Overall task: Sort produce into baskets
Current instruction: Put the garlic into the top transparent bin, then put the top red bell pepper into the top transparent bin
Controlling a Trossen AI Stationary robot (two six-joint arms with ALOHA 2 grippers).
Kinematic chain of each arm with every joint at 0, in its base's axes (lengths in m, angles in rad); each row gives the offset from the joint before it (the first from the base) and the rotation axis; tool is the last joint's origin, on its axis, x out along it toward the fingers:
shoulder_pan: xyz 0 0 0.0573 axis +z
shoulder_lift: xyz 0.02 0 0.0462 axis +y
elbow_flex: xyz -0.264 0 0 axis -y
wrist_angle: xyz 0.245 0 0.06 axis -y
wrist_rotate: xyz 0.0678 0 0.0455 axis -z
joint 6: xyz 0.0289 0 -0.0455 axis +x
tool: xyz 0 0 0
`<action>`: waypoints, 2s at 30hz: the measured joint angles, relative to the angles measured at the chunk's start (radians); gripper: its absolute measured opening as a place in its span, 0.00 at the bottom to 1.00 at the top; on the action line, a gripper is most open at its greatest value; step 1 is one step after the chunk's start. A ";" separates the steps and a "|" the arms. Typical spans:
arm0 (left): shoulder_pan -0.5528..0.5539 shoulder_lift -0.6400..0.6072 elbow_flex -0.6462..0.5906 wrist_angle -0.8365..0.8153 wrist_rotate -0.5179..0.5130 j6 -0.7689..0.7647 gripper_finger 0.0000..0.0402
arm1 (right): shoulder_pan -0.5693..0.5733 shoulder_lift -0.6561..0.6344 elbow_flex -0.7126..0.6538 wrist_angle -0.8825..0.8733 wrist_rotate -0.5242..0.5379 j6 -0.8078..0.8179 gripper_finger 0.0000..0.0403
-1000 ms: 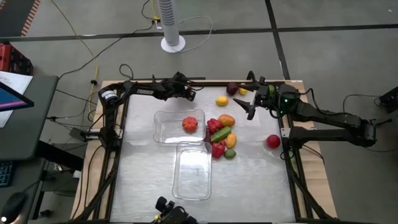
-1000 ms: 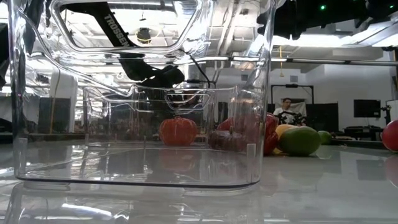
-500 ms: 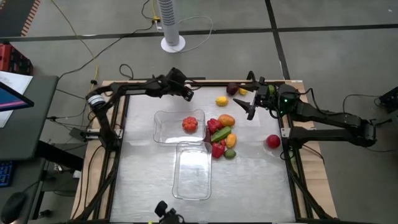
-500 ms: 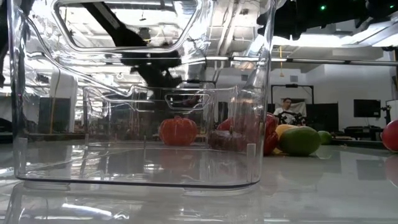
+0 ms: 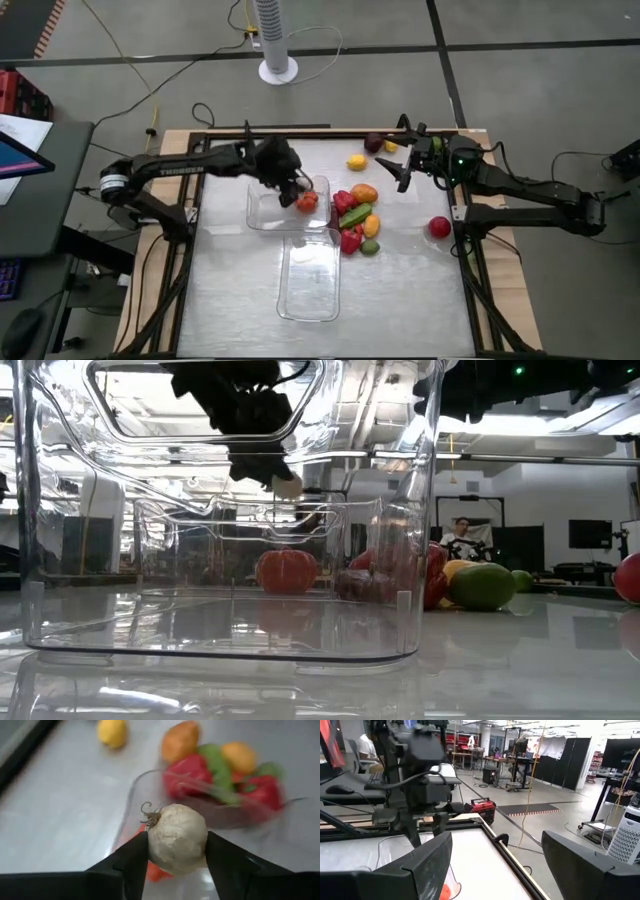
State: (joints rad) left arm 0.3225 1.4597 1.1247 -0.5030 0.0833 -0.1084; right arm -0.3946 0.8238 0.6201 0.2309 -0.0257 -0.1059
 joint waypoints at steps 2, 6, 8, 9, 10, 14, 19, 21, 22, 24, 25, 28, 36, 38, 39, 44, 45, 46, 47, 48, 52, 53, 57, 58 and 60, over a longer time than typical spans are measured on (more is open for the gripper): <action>-0.039 0.003 -0.001 -0.005 -0.113 0.001 0.48 | 0.000 0.000 0.000 0.003 0.000 0.003 0.83; -0.059 0.015 -0.001 -0.003 -0.166 0.010 0.63 | 0.000 0.000 0.000 0.002 0.000 0.003 0.83; -0.056 0.014 -0.001 0.002 -0.159 0.010 0.71 | 0.000 0.000 0.000 -0.007 0.000 0.003 0.83; -0.054 0.014 -0.001 0.003 -0.159 0.010 0.75 | 0.000 0.000 0.000 -0.020 -0.001 0.003 0.83; -0.053 0.014 -0.001 0.003 -0.159 0.010 0.78 | 0.000 0.000 0.000 -0.045 -0.008 -0.001 0.83; -0.046 0.014 -0.001 0.057 -0.161 0.017 0.84 | -0.027 0.017 0.028 -0.239 -0.091 -0.078 0.83; -0.047 0.014 -0.001 0.175 -0.235 0.079 0.84 | -0.055 0.135 0.035 -0.265 -0.196 -0.100 0.83; -0.047 0.014 -0.001 0.191 -0.261 0.082 0.83 | -0.063 0.197 0.045 -0.265 -0.208 -0.112 0.83; -0.047 0.014 -0.001 0.192 -0.263 0.089 0.82 | -0.069 0.231 0.054 -0.264 -0.208 -0.113 0.83; -0.058 0.013 -0.017 0.237 -0.259 0.120 0.80 | -0.078 0.294 0.070 -0.264 -0.207 -0.113 0.83; -0.067 0.010 -0.037 0.277 -0.253 0.136 0.79 | -0.080 0.325 0.078 -0.264 -0.207 -0.113 0.83; -0.090 -0.008 -0.114 0.387 -0.214 0.168 0.76 | -0.060 0.404 0.096 -0.280 -0.202 -0.119 0.83; -0.122 -0.131 -0.263 0.476 -0.212 0.196 0.71 | 0.163 0.522 0.127 -0.268 0.010 -0.113 0.78; -0.133 -0.178 -0.300 0.496 -0.224 0.207 0.70 | 0.233 0.547 0.127 -0.290 0.076 -0.042 0.76; -0.135 -0.201 -0.317 0.519 -0.229 0.212 0.70 | 0.261 0.556 0.127 -0.304 0.104 -0.002 0.76; -0.136 -0.281 -0.402 0.617 -0.241 0.203 0.70 | 0.332 0.602 0.126 -0.316 0.206 0.225 0.74; -0.136 -0.288 -0.412 0.630 -0.244 0.196 0.70 | 0.334 0.612 0.126 -0.311 0.224 0.272 0.74; -0.136 -0.292 -0.420 0.641 -0.247 0.188 0.70 | 0.335 0.620 0.126 -0.314 0.247 0.315 0.74; -0.136 -0.295 -0.428 0.648 -0.249 0.179 0.70 | 0.337 0.629 0.126 -0.326 0.270 0.347 0.74; -0.136 -0.298 -0.434 0.647 -0.251 0.172 0.70 | 0.342 0.643 0.126 -0.332 0.292 0.373 0.74; -0.136 -0.298 -0.445 0.626 -0.253 0.130 0.70 | 0.370 0.688 0.127 -0.321 0.347 0.434 0.74; -0.136 -0.298 -0.445 0.623 -0.253 0.123 0.70 | 0.379 0.695 0.130 -0.320 0.358 0.445 0.74; -0.137 -0.298 -0.445 0.623 -0.253 0.114 0.70 | 0.407 0.735 0.144 -0.327 0.433 0.465 0.74; -0.137 -0.298 -0.445 0.630 -0.253 0.114 0.70 | 0.411 0.746 0.149 -0.327 0.446 0.465 0.74; -0.137 -0.298 -0.445 0.632 -0.253 0.115 0.70 | 0.413 0.770 0.160 -0.325 0.462 0.465 0.74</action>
State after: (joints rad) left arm 0.1852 1.1621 0.6796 0.1288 -0.1693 0.0062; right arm 0.0185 1.5941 0.7803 -0.0944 0.4366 0.3595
